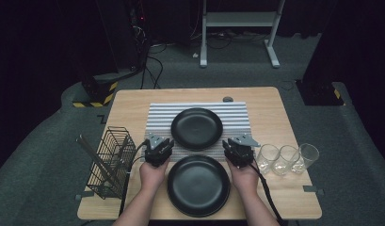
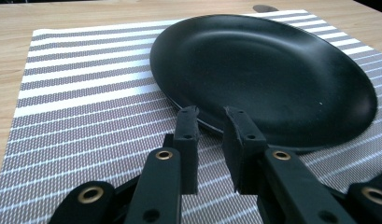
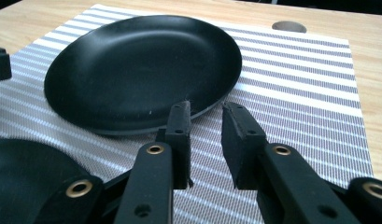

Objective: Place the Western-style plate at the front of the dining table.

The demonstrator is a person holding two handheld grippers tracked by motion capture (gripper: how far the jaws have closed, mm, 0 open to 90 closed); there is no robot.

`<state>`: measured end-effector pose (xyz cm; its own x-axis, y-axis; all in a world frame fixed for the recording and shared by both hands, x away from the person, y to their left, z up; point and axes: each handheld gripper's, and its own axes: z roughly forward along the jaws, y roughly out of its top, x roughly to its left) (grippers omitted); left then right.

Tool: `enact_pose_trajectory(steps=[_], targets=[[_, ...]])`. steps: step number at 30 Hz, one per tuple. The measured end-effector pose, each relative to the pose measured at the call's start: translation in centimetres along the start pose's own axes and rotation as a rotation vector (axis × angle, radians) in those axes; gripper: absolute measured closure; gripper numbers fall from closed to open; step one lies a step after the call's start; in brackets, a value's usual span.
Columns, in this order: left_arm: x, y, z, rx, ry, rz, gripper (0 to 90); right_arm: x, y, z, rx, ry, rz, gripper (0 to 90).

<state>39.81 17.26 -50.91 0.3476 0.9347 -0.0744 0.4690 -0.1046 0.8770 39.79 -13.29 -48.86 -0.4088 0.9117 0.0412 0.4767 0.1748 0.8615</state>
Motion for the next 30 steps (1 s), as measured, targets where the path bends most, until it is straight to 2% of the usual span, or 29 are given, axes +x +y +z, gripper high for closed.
enact_pose_trajectory(steps=[6,9,10,16,18,20,23,27,28,29,30], targets=[[0.3,-1.1,-0.9,0.005,0.009,0.003,73.9,0.2,-1.4,-1.2,-0.001,0.010,-0.001,71.2],[0.4,-1.5,-1.2,0.017,0.011,0.007,73.4,0.2,-1.8,-1.6,0.002,0.005,-0.009,70.5],[0.4,-2.0,-1.6,0.029,0.016,0.026,72.9,0.2,-2.2,-2.1,0.006,-0.002,-0.010,70.3],[0.2,-3.1,-2.1,0.038,0.018,0.031,70.8,0.2,-3.3,-2.9,0.020,-0.011,-0.010,69.9],[0.3,-3.2,-2.4,0.049,0.024,0.041,71.1,0.2,-3.9,-3.3,0.027,-0.027,-0.034,68.8],[0.4,-3.4,-2.6,0.061,0.027,0.035,71.1,0.2,-4.2,-3.5,0.032,-0.044,-0.051,68.8],[0.5,-3.5,-2.8,0.071,0.024,0.036,69.9,0.0,-4.7,-3.8,0.048,-0.049,-0.057,68.0],[0.6,-3.9,-3.4,0.100,0.015,0.056,69.6,0.0,-5.2,-4.0,0.068,-0.048,-0.065,65.3],[0.5,-4.2,-3.7,0.120,0.020,0.076,68.5,0.1,-5.5,-4.2,0.088,-0.049,-0.071,64.2],[0.5,-4.2,-3.7,0.120,0.020,0.076,67.1,0.1,-5.5,-4.2,0.088,-0.049,-0.071,64.2],[0.4,-4.4,-3.9,0.137,0.027,0.101,65.9,0.2,-5.9,-4.4,0.101,-0.048,-0.081,63.2]])
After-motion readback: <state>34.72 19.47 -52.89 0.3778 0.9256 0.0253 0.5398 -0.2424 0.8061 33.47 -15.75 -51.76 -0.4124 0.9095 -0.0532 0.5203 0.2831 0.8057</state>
